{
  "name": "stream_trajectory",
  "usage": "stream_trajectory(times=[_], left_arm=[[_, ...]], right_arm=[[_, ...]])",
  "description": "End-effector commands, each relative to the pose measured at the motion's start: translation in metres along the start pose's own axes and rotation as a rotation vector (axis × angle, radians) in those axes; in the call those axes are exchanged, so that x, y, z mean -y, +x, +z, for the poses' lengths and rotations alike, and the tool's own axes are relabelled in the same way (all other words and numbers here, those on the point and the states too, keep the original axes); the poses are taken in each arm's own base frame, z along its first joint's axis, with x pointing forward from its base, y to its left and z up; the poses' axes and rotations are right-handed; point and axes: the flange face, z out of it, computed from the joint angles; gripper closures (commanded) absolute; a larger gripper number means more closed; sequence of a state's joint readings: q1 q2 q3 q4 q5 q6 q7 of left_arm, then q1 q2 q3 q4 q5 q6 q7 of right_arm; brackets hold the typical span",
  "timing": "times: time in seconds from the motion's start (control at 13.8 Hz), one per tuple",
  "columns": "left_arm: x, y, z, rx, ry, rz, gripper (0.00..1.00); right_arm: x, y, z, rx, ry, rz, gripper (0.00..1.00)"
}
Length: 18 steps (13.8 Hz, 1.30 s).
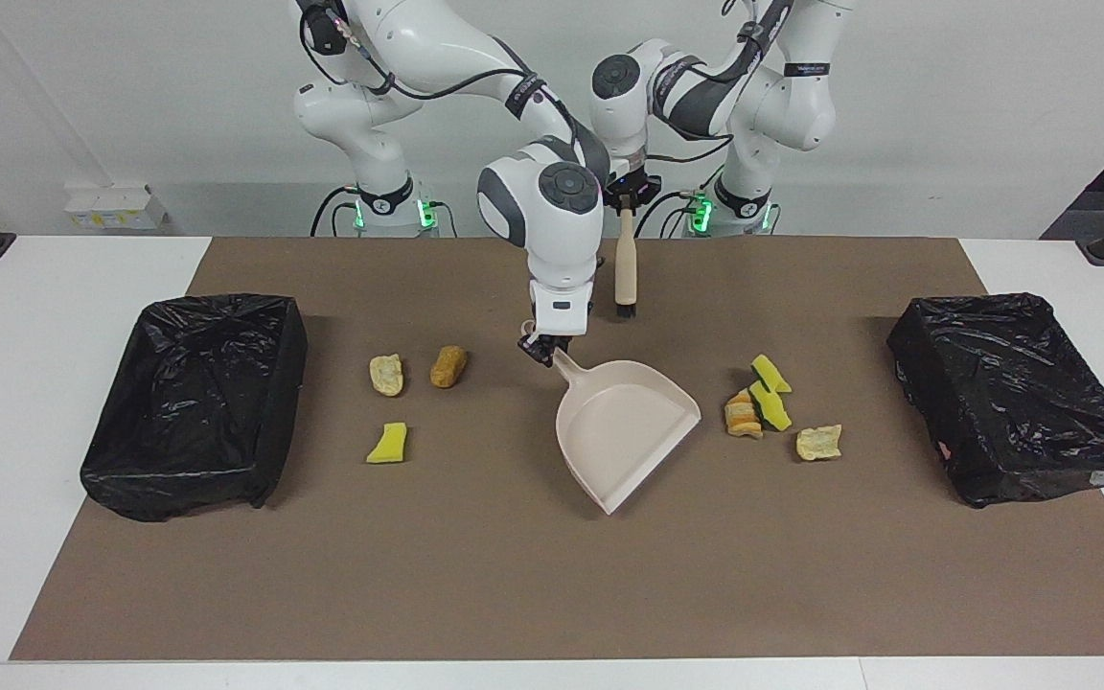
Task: Sweep and dump trash in bin
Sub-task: 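Place the dustpan near the debris while the left gripper grasps the brush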
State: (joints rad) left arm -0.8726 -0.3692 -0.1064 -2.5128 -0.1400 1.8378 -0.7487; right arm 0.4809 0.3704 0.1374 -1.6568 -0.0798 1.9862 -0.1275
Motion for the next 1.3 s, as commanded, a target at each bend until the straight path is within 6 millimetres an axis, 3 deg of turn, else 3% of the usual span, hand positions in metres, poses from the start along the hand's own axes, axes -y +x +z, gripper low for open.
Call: stream_trajectory(times=[0.0,0.22,0.36,0.72,1.01,1.23], left_arm=[[0.036,-0.002,-0.020,0.025,-0.018,0.007,1.00],[0.089,0.008,-0.040,0.057,-0.032,-0.004,1.00],[0.131,0.027,-0.052,0.065,-0.023,-0.037,1.00],[0.248,0.109,-0.076,0.007,-0.134,-0.132,1.00],[0.312,0.165,-0.086,-0.092,-0.194,-0.217,1.00],[0.365,0.202,-0.083,-0.138,-0.217,-0.235,1.00]], right_arm=[[-0.001,-0.004,-0.005,-0.022,0.001,-0.031,1.00],[-0.001,-0.003,-0.004,-0.024,0.004,-0.046,1.00],[-0.001,-0.003,-0.004,-0.024,0.004,-0.063,1.00],[-0.006,-0.002,-0.003,-0.032,0.007,-0.096,1.00],[-0.014,-0.003,0.000,-0.031,0.006,-0.135,1.00],[-0.018,-0.003,0.002,-0.026,0.007,-0.163,1.00]])
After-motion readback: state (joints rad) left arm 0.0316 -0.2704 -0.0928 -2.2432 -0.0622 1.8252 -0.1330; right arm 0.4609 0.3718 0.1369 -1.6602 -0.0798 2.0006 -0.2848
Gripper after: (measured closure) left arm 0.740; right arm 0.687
